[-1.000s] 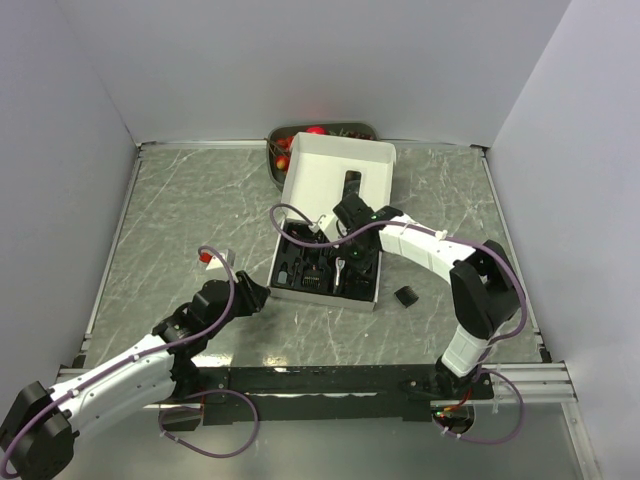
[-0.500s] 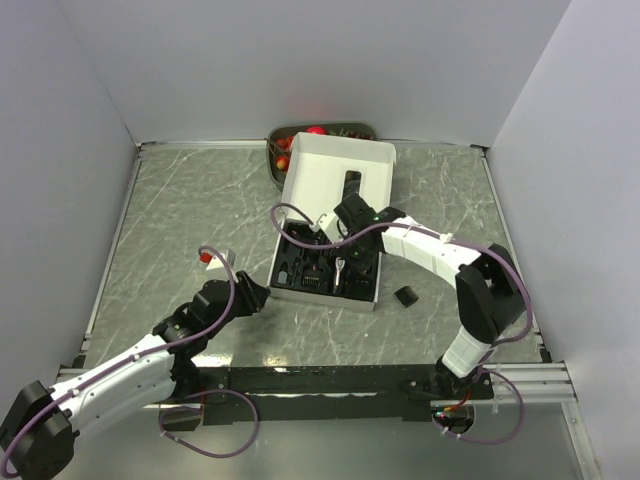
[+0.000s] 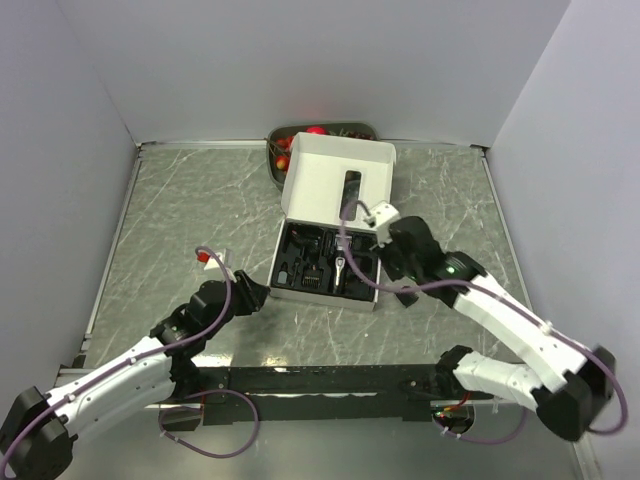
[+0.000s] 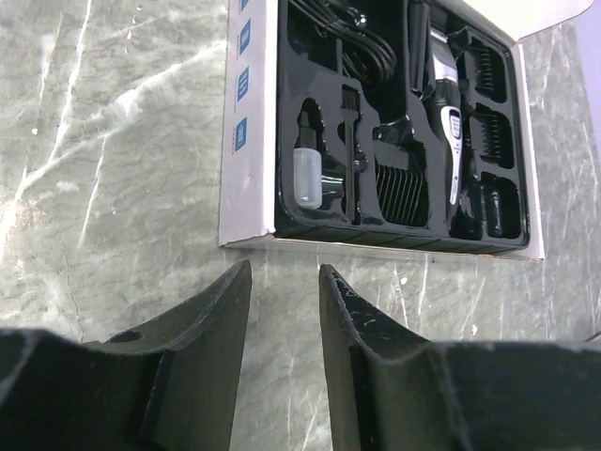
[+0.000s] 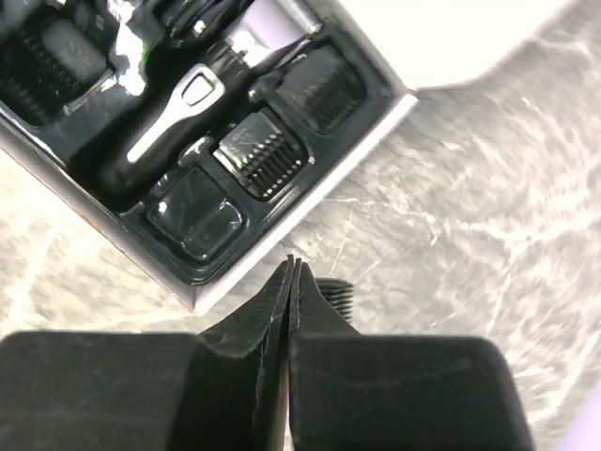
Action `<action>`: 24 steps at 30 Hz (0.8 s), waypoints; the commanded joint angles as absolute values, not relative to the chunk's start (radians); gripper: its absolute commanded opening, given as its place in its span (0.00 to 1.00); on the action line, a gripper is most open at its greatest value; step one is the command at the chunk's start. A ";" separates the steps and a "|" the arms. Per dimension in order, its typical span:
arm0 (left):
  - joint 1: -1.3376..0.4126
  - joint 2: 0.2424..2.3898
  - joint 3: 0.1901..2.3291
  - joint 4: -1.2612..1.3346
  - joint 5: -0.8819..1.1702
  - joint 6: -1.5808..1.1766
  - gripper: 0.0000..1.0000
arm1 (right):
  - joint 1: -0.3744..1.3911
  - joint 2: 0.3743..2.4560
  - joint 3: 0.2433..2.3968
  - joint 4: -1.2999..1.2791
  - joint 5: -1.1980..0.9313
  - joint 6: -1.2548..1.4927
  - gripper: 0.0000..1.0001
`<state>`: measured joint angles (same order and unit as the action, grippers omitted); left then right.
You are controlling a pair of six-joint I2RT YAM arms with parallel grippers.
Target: Sort the hair-cutting tools
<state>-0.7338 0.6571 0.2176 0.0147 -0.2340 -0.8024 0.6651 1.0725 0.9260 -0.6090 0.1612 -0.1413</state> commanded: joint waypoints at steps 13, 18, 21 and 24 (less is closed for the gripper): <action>-0.733 0.617 0.233 0.003 -0.250 -0.808 0.40 | 0.632 0.822 0.654 -0.670 0.259 0.732 0.00; -0.735 0.611 0.232 0.003 -0.247 -0.808 0.40 | 0.632 0.882 0.644 -0.784 0.406 0.915 0.00; -0.735 0.620 0.232 0.006 -0.244 -0.808 0.40 | 0.632 0.943 0.657 -0.772 0.410 0.933 0.00; -0.735 0.627 0.233 0.006 -0.247 -0.810 0.40 | 0.632 1.006 0.652 -0.730 0.380 0.946 0.00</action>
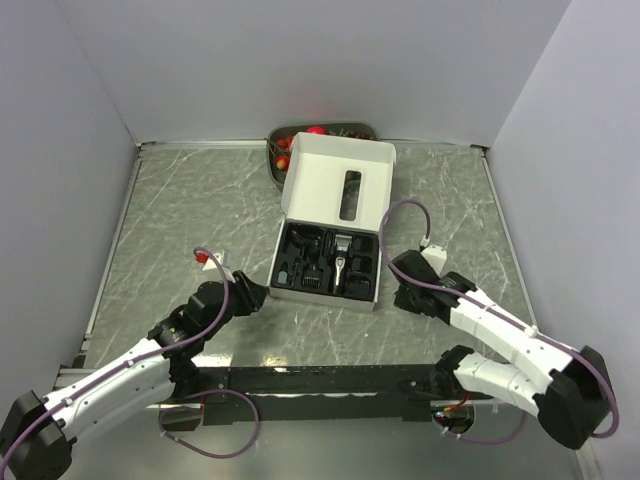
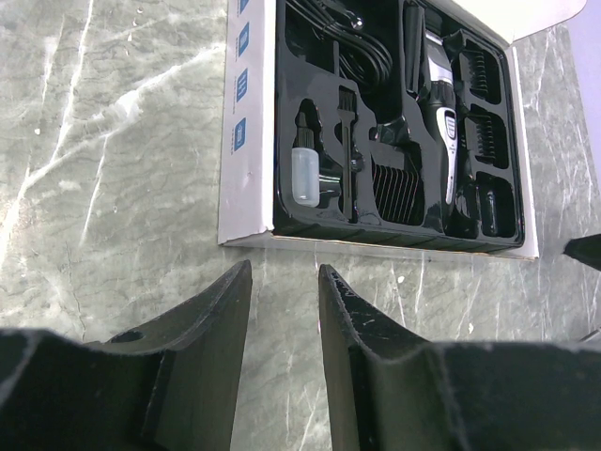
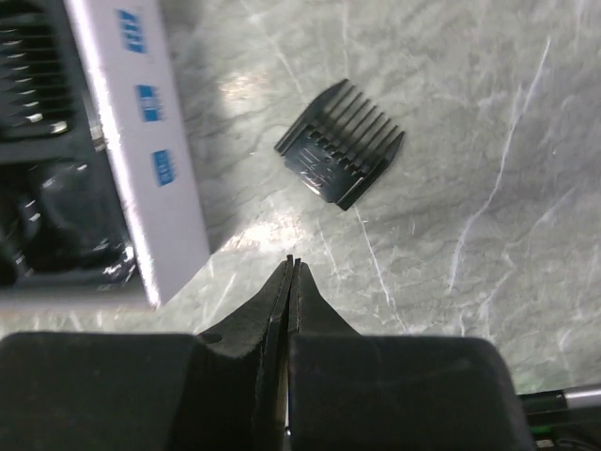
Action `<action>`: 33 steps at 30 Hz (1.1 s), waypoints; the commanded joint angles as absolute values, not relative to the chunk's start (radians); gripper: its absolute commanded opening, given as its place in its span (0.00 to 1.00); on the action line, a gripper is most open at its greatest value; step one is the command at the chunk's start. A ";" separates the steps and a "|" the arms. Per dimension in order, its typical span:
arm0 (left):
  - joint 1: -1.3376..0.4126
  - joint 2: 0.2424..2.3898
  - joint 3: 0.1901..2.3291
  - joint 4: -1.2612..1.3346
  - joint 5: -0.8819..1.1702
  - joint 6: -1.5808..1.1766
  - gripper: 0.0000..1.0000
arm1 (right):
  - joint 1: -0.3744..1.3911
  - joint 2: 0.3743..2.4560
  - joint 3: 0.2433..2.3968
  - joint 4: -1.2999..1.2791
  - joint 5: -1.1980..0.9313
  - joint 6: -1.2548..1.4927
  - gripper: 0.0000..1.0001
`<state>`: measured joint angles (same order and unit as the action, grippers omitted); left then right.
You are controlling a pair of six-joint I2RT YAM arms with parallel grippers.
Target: Sort the hair-cutting tools
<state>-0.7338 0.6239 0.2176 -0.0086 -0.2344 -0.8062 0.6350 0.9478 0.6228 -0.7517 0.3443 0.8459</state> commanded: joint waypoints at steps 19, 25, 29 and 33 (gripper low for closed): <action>-0.735 0.663 0.232 0.026 -0.249 -0.808 0.40 | 0.578 1.270 0.629 -0.548 0.397 0.963 0.00; -0.735 0.676 0.233 0.032 -0.247 -0.808 0.40 | 0.543 1.328 0.635 -0.531 0.399 0.960 0.00; -0.735 0.673 0.232 0.031 -0.253 -0.810 0.40 | 0.499 1.380 0.652 -0.531 0.394 0.963 0.00; -0.735 0.673 0.232 0.031 -0.255 -0.811 0.40 | 0.457 1.410 0.670 -0.506 0.385 0.948 0.00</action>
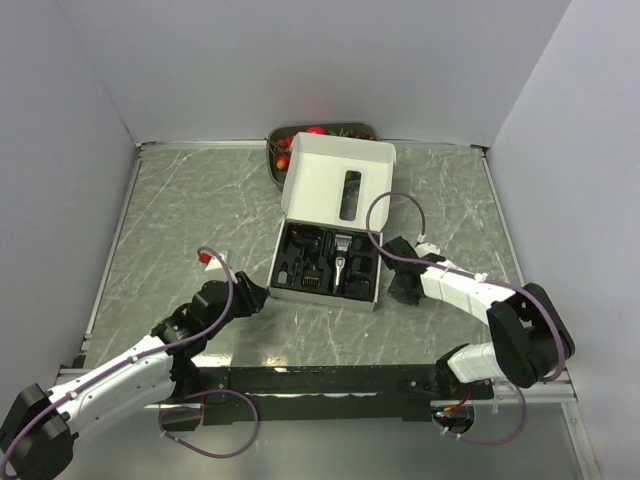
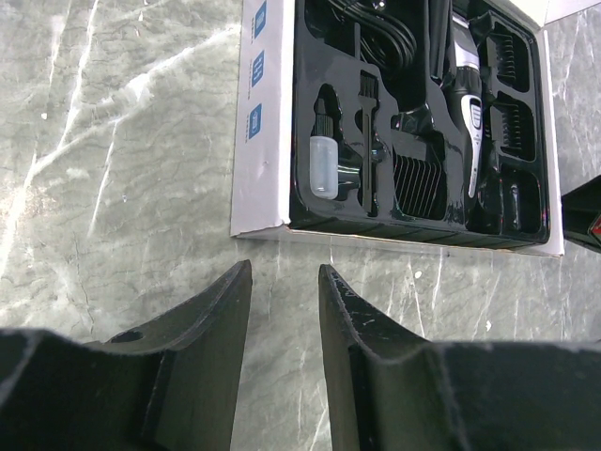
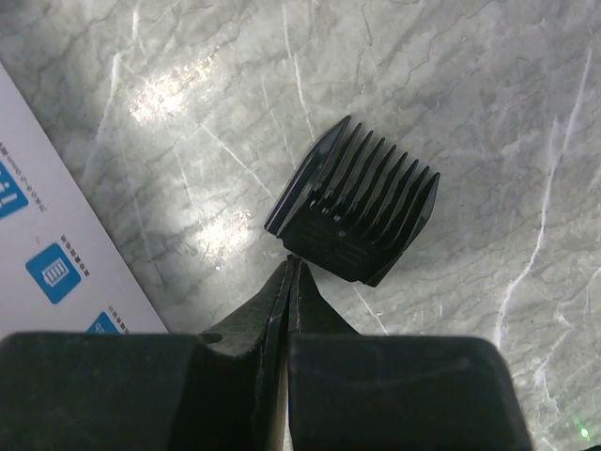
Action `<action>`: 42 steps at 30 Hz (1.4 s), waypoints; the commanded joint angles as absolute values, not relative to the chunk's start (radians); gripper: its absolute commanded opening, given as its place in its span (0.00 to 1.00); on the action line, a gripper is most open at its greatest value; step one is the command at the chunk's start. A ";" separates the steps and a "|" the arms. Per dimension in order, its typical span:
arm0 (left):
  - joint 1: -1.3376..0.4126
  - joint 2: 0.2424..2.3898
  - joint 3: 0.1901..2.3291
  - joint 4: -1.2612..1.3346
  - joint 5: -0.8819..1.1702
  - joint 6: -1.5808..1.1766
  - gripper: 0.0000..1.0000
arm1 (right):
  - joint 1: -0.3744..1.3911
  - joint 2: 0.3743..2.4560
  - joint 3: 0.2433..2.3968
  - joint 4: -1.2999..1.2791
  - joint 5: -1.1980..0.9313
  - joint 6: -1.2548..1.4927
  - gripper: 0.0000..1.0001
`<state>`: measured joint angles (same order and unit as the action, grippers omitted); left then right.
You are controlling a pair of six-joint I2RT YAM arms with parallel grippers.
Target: Sort the hair-cutting tools
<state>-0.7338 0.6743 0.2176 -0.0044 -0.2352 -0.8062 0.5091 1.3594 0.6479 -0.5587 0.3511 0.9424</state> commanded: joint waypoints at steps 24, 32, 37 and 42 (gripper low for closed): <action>-0.735 0.661 0.233 0.021 -0.267 -0.815 0.40 | 0.152 1.571 0.859 -0.442 0.344 0.844 0.00; -0.735 0.650 0.232 0.015 -0.267 -0.813 0.40 | 0.150 1.580 0.876 -0.457 0.351 0.844 0.00; -0.735 0.644 0.230 0.015 -0.265 -0.813 0.40 | 0.150 1.519 0.897 -0.427 0.345 0.798 0.00; -0.735 0.641 0.232 0.011 -0.262 -0.813 0.40 | 0.169 1.413 0.913 -0.393 0.271 0.560 0.00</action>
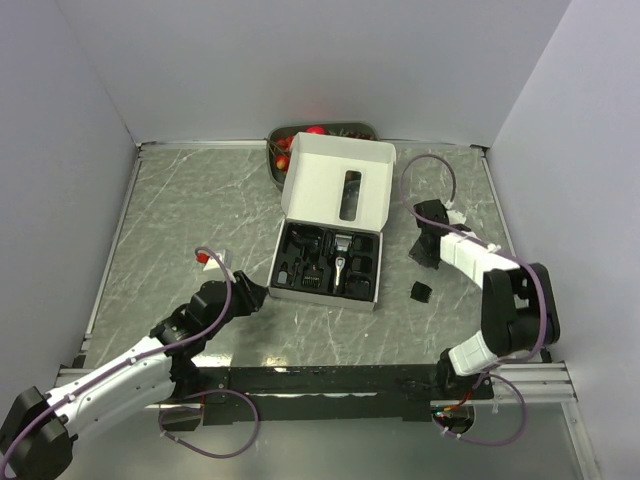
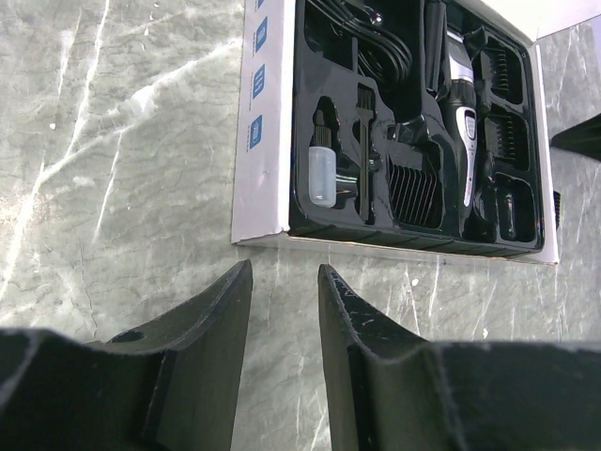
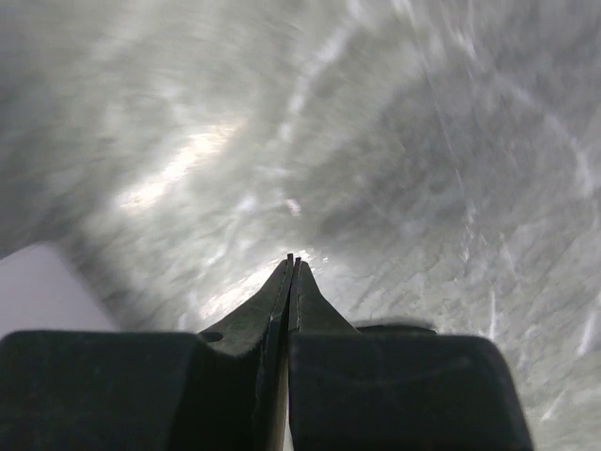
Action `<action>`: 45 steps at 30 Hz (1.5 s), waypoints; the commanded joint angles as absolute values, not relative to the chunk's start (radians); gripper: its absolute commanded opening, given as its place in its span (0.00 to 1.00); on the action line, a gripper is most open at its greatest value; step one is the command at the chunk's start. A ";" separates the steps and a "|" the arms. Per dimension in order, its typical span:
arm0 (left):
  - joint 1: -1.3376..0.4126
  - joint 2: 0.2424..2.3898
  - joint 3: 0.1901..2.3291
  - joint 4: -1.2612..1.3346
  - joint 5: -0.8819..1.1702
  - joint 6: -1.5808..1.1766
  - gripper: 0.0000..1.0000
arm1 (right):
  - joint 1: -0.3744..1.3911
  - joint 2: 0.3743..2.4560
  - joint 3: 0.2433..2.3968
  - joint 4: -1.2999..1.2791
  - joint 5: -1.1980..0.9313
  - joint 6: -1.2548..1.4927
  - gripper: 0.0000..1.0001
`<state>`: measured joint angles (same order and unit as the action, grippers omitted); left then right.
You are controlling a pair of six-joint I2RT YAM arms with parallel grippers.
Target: Sort the hair-cutting tools
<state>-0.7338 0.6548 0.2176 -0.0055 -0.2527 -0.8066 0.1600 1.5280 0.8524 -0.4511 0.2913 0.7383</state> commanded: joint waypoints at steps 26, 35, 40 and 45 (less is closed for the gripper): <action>-0.733 0.546 0.206 0.064 -0.063 -0.822 0.40 | 0.189 1.272 1.012 -0.877 -0.029 -0.533 0.80; -0.735 0.531 0.195 0.077 -0.038 -0.827 0.40 | 0.205 1.192 0.805 -0.810 -0.130 -0.885 0.82; -0.733 0.546 0.198 0.089 -0.025 -0.828 0.40 | 0.207 1.242 0.819 -0.799 -0.163 -0.917 0.82; -0.733 0.525 0.195 0.077 -0.043 -0.830 0.41 | 0.210 1.319 0.851 -0.808 -0.187 -0.953 0.83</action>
<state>-0.7338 0.5419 0.2001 0.0444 -0.0471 -0.8169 0.2008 1.2812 0.8017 -0.8097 -0.1413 -0.8742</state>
